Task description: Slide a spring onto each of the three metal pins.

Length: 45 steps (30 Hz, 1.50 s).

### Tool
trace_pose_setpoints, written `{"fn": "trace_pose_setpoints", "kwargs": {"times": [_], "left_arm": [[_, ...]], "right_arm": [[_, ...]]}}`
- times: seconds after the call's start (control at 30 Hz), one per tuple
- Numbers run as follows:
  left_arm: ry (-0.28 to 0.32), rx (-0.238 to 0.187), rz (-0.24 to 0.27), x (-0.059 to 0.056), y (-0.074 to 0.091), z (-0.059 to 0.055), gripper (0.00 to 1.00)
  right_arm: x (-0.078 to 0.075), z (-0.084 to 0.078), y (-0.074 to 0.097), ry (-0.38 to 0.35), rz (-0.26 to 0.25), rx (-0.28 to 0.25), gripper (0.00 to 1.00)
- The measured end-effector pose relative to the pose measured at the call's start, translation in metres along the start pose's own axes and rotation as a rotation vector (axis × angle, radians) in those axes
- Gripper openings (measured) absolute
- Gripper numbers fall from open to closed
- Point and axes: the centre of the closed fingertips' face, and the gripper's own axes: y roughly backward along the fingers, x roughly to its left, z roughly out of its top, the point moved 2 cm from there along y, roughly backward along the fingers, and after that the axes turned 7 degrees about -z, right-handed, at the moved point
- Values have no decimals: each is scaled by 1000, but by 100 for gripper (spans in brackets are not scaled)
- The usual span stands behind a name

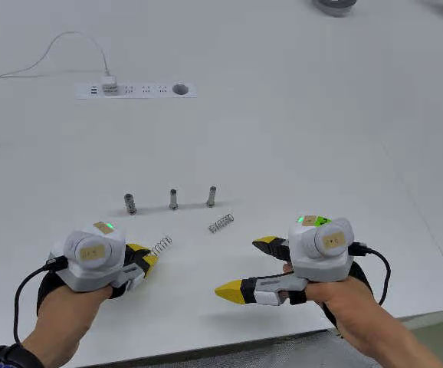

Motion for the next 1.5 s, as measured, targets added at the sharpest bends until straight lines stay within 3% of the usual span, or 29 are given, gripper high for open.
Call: {"fn": "trace_pose_setpoints", "kwargs": {"times": [0.33, 0.93, 1.33, 1.5], "left_arm": [[-18, -3, 5, -6, 20, -2, 10], [-55, -44, -5, -24, 39, 13, 10], [-102, -68, -52, -47, 39, 30, 10], [-128, -73, -86, -59, 35, 36, 10]], "right_arm": [[6, 5, -5, -48, 18, -28, 77], [24, 28, -22, -120, 100, -85, 68], [36, 40, -31, -167, 163, -101, 59], [43, 44, -32, -199, 205, -103, 51]]}}
